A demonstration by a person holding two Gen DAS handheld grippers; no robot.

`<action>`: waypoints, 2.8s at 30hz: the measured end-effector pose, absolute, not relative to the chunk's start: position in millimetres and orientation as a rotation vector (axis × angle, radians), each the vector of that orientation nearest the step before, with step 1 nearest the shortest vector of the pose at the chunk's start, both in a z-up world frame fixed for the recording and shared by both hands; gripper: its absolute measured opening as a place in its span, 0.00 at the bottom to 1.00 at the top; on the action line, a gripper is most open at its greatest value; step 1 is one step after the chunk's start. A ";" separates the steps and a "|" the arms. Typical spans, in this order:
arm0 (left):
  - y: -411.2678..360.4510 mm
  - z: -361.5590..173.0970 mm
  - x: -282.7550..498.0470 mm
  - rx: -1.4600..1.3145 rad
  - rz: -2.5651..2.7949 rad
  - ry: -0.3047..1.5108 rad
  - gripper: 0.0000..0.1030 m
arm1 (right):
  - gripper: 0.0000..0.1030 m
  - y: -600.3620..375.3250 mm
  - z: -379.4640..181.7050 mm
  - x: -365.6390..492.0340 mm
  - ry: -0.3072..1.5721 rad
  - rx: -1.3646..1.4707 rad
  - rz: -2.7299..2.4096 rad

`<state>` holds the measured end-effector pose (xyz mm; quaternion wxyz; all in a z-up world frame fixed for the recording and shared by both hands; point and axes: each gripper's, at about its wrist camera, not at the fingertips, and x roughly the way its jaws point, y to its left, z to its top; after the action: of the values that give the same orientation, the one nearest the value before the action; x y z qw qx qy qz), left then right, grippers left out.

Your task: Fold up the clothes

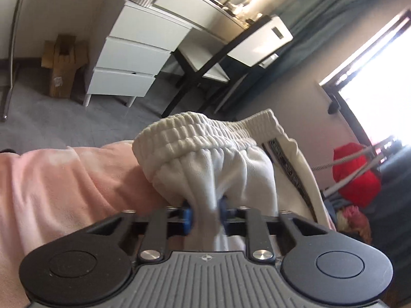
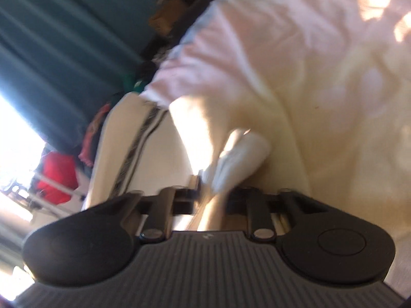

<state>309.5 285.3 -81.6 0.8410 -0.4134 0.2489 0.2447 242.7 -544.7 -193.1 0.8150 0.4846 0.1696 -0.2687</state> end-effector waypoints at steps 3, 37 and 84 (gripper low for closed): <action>289.6 -55.1 307.6 -0.869 0.544 0.503 0.10 | 0.11 -544.7 -187.6 237.1 0.328 1.057 -0.570; 300.1 -16.5 63.7 -0.478 0.295 0.756 0.53 | 0.32 -552.1 -178.8 20.0 0.496 1.257 -0.541; -10.8 -51.9 80.1 -0.071 -0.102 0.647 1.00 | 0.07 -537.9 -176.6 18.9 0.473 1.189 -0.618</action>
<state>80.1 -10.8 -51.9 0.9462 -0.0349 0.3178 -0.0502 18.9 -537.9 -176.6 0.7579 0.5459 0.2173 -0.2835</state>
